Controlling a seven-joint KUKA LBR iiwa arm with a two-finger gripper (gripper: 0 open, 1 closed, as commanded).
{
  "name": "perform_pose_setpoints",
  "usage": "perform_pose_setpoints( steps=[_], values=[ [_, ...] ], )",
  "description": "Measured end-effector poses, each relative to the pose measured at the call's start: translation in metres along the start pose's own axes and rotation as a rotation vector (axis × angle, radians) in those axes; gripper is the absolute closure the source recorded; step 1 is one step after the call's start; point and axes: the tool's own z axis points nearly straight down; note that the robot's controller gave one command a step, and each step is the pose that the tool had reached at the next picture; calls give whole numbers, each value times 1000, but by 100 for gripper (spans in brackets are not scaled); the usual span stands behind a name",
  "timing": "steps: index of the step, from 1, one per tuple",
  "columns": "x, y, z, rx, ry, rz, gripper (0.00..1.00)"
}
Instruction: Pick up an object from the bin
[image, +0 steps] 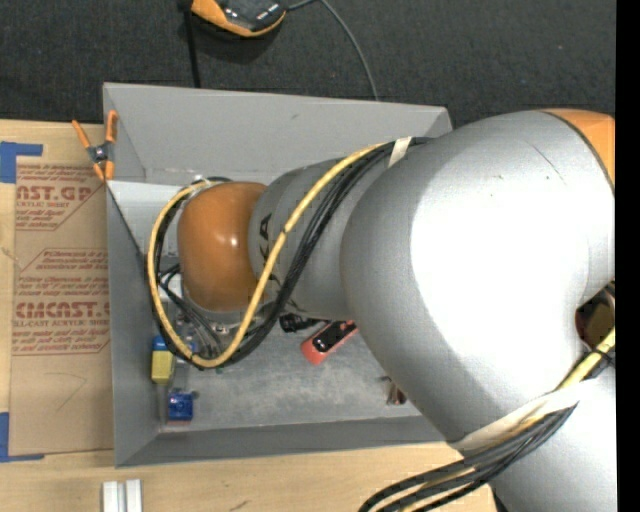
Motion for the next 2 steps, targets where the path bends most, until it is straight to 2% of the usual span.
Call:
perform_pose_setpoints(
  steps=[2],
  values=[
    [0, 0, -21, 0, 1, 0, 100]
  ],
)
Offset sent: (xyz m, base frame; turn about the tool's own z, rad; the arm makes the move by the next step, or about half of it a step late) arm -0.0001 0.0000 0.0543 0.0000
